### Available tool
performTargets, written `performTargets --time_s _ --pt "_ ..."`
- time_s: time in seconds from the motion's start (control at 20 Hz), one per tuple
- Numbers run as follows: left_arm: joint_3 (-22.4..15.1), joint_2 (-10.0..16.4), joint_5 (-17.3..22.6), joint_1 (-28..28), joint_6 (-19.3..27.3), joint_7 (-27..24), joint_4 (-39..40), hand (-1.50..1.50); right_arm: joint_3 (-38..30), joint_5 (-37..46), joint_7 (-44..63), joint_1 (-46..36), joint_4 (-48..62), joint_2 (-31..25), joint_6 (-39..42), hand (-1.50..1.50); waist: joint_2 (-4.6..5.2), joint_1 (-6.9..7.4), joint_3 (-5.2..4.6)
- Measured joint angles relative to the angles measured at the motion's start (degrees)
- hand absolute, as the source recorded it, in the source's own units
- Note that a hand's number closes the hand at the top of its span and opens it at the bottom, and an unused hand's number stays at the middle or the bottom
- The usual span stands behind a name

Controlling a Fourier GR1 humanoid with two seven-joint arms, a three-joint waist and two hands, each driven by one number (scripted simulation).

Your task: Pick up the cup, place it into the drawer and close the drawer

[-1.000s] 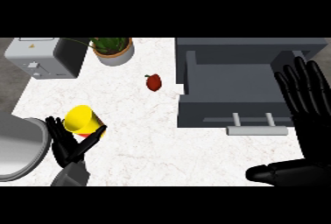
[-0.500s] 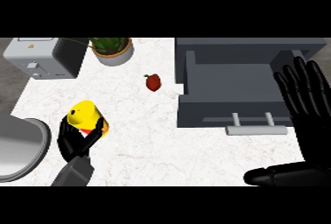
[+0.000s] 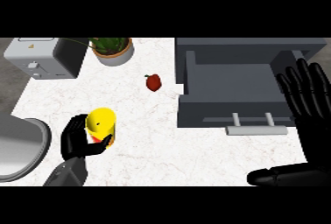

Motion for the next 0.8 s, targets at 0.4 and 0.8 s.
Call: performTargets --time_s 0.4,0.8 --pt "-3.3 0.5 -2.4 1.3 -3.3 0.2 -6.5 1.50 -1.0 -1.2 1.6 0.1 -1.5 -0.6 0.0 -1.50 -0.14 0.35 0.03" --pt "-8.7 0.2 -3.3 3.7 -4.6 8.1 -24.3 1.50 -1.7 -1.5 0.4 0.4 -0.3 -0.7 0.5 -1.50 -0.28 0.81 0.08"
